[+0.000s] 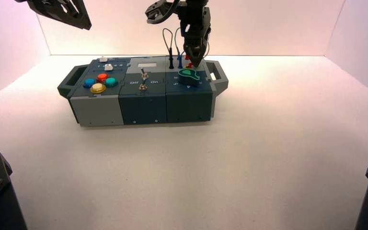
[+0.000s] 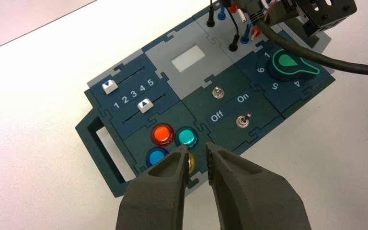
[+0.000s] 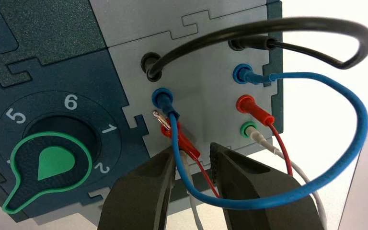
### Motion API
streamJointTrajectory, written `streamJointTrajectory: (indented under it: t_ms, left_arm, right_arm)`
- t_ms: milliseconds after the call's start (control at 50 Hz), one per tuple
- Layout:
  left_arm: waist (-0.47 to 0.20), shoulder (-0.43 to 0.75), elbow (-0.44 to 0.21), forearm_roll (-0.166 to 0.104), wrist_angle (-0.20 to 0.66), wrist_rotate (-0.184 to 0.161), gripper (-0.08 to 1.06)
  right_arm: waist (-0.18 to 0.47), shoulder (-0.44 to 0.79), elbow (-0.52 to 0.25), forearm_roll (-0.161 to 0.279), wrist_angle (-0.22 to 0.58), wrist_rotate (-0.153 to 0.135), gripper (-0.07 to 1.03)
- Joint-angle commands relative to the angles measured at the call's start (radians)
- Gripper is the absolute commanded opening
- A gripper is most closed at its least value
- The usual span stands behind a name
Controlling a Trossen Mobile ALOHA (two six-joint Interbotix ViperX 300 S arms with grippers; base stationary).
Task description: Insert the red wire.
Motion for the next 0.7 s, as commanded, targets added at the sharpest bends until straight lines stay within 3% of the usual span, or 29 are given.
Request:
streamJointTrajectory:
  t_ms: [20, 300, 500, 700]
  left_arm:
    - [0.006, -0.003, -0.012, 0.000, -0.008, 0.003, 0.23]
    - [0.006, -0.003, -0.014, 0.000, -0.008, 0.003, 0.23]
    - [0.008, -0.003, -0.014, 0.000, -0.008, 0.003, 0.23]
    - [0.017, -0.003, -0.015, 0.000, -0.008, 0.005, 0.23]
  right_arm:
    - [-0.005, -0.005, -0.026, -0.002, -0.005, -0.006, 0.39]
    - [0.000, -0.005, -0.029, 0.002, 0.000, -0.006, 0.20]
    - [0.000, -0.009, -0.044, -0.003, 0.043, -0.005, 0.00]
    - [0.003, -0.052, -0.057, -0.003, 0.107, -0.006, -0.02]
